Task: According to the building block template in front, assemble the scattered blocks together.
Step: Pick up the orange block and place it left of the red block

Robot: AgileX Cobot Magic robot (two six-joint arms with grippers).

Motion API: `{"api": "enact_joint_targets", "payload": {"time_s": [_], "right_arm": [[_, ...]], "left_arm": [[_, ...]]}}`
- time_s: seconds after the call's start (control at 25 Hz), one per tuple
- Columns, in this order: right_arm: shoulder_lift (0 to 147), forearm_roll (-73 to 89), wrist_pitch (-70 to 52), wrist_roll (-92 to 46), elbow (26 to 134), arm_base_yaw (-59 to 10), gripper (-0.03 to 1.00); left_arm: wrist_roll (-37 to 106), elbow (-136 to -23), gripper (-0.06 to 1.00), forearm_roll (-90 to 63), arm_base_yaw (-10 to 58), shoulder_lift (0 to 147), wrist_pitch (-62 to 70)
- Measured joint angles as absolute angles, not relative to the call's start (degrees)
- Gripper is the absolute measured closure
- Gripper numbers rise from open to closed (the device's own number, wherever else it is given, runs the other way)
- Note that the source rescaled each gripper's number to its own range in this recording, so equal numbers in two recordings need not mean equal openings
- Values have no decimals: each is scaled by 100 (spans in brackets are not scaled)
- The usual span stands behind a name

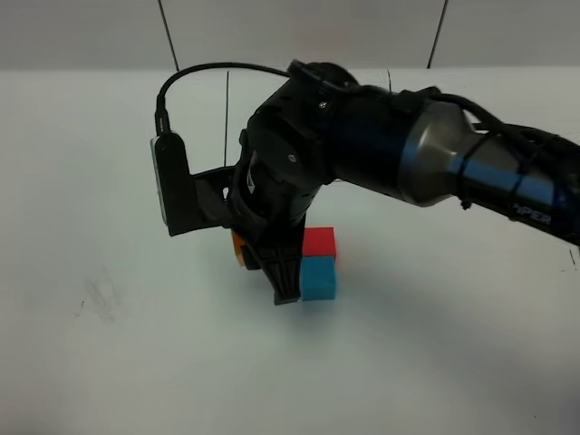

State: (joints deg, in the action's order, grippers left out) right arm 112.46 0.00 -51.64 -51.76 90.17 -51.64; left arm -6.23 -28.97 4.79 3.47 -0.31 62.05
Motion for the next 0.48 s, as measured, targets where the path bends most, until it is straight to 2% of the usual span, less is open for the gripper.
{"api": "enact_joint_targets", "payload": {"time_s": [0.48], "right_arm": [[12174,317,-4874,-5722,9352,-4982,54]], "left_arm": [[-623,-2897,94,479,347,-31,6205]]}}
